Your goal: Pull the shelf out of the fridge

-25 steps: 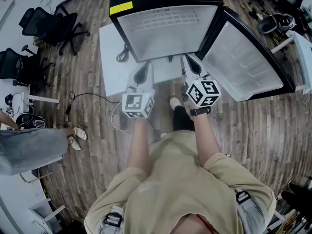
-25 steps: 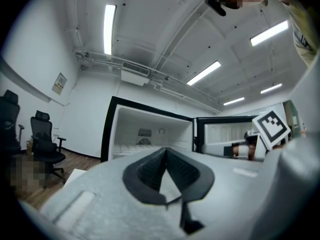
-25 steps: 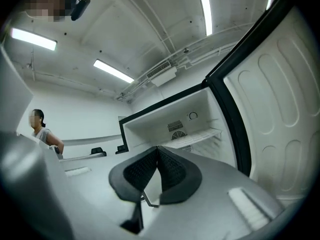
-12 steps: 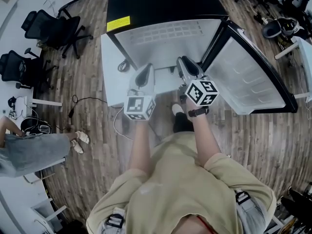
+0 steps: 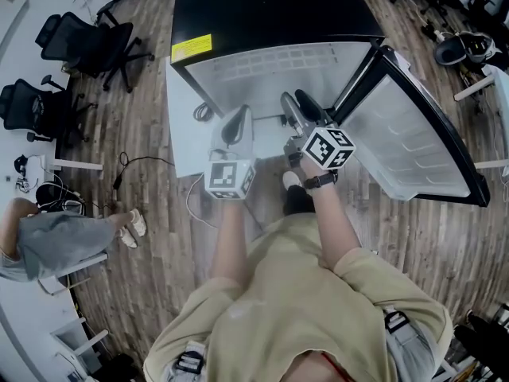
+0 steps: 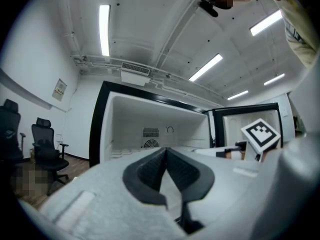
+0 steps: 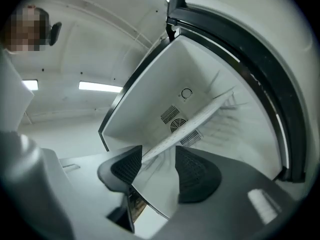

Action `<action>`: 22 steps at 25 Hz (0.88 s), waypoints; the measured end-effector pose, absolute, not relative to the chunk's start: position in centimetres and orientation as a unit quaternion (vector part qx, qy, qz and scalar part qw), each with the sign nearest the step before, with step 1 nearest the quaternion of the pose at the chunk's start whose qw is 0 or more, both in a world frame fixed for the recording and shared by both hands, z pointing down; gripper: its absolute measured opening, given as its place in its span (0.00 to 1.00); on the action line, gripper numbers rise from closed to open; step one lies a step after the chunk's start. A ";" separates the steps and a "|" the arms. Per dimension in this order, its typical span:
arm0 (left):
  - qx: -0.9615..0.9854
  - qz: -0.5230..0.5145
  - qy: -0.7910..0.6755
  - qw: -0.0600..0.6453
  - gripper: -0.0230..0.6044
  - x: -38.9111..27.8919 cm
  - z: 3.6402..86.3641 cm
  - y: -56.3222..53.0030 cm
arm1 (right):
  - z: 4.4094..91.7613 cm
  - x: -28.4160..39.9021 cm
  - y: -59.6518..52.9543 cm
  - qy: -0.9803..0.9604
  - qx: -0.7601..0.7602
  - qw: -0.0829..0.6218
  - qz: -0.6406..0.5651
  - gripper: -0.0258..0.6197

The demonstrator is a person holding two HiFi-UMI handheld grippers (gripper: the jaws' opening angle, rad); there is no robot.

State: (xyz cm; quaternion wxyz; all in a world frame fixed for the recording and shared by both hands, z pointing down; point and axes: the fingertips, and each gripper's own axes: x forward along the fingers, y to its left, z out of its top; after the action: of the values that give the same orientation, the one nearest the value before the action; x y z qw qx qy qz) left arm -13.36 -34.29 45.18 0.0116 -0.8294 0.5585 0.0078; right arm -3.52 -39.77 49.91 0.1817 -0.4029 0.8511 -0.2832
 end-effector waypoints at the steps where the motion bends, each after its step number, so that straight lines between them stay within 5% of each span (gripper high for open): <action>1: -0.829 0.009 0.559 0.010 0.03 -13.4 45.2 -34.5 | 49.8 -3.8 -40.1 0.849 -0.396 0.195 -0.290 0.37; 8: -0.825 0.011 0.565 0.011 0.03 -13.8 45.1 -35.3 | 50.7 -4.7 -42.2 0.829 -0.379 0.234 -0.337 0.44; 22: -0.822 0.007 0.570 0.005 0.03 -14.5 45.6 -35.8 | 49.5 -5.1 -49.8 0.766 -0.351 0.344 -0.415 0.43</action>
State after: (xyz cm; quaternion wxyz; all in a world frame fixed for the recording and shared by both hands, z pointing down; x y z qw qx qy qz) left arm -14.49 -35.79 45.58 0.0046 -0.8218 0.5697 0.0068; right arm -5.10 -49.79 49.50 0.3438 -0.3514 0.7658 -0.4145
